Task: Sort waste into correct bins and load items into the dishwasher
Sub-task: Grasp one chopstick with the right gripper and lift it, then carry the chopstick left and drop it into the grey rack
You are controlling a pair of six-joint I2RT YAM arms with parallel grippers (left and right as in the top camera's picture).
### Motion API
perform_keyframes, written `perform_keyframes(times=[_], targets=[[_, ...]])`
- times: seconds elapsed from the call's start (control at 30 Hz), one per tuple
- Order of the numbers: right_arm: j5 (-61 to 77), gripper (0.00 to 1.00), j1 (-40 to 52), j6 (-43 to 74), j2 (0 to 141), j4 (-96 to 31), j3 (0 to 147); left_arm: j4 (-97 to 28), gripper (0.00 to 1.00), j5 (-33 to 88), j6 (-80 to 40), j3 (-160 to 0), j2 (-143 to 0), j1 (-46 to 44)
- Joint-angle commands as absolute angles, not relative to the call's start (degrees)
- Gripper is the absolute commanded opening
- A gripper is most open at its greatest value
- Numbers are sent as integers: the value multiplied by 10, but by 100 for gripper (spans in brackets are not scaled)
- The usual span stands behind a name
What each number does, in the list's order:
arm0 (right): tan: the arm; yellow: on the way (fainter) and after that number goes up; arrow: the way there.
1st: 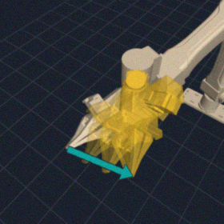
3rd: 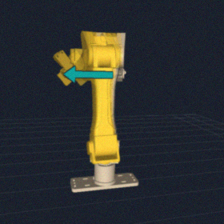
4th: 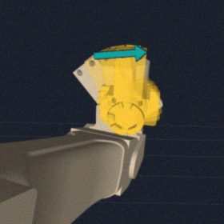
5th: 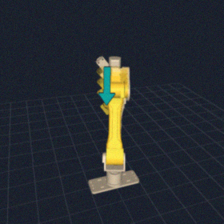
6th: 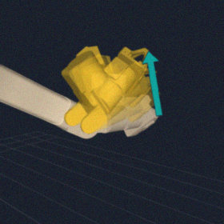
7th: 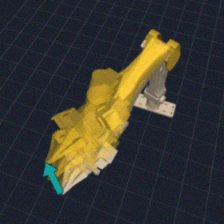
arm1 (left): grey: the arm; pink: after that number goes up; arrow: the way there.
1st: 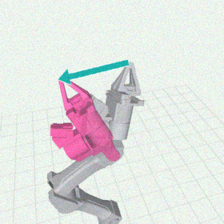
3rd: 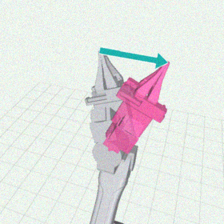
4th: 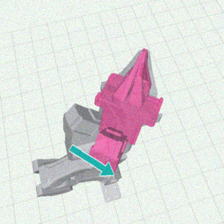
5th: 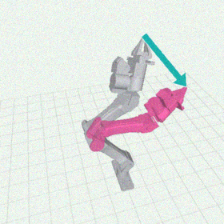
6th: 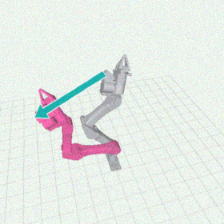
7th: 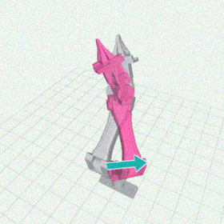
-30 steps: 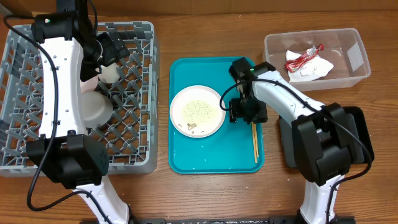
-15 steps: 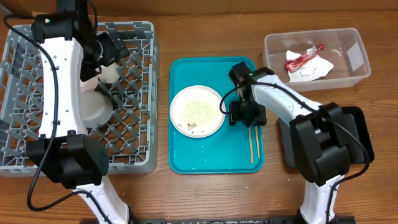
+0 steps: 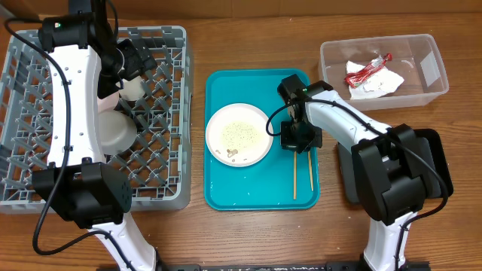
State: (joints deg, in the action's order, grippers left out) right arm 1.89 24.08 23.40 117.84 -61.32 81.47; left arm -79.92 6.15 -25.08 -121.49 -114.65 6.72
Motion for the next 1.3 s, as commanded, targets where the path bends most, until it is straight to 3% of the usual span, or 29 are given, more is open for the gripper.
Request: perform_keyframes(times=[0.0, 0.37, 0.57, 0.83, 1.27], targets=[[11, 4, 240, 243, 1180, -618, 822, -798, 100, 55, -240, -1220, -1131, 64], [16, 4, 236, 243, 1180, -715, 961, -798, 100, 55, -240, -1220, -1131, 64], [131, 4, 236, 238, 1180, -734, 1093, -798, 100, 55, -240, -1220, -1131, 64], [350, 4, 244, 248, 1182, -552, 1114, -798, 100, 55, -240, -1220, -1131, 65], [356, 4, 319, 359, 1199, -377, 1114, -798, 100, 55, -240, -1220, -1131, 64]])
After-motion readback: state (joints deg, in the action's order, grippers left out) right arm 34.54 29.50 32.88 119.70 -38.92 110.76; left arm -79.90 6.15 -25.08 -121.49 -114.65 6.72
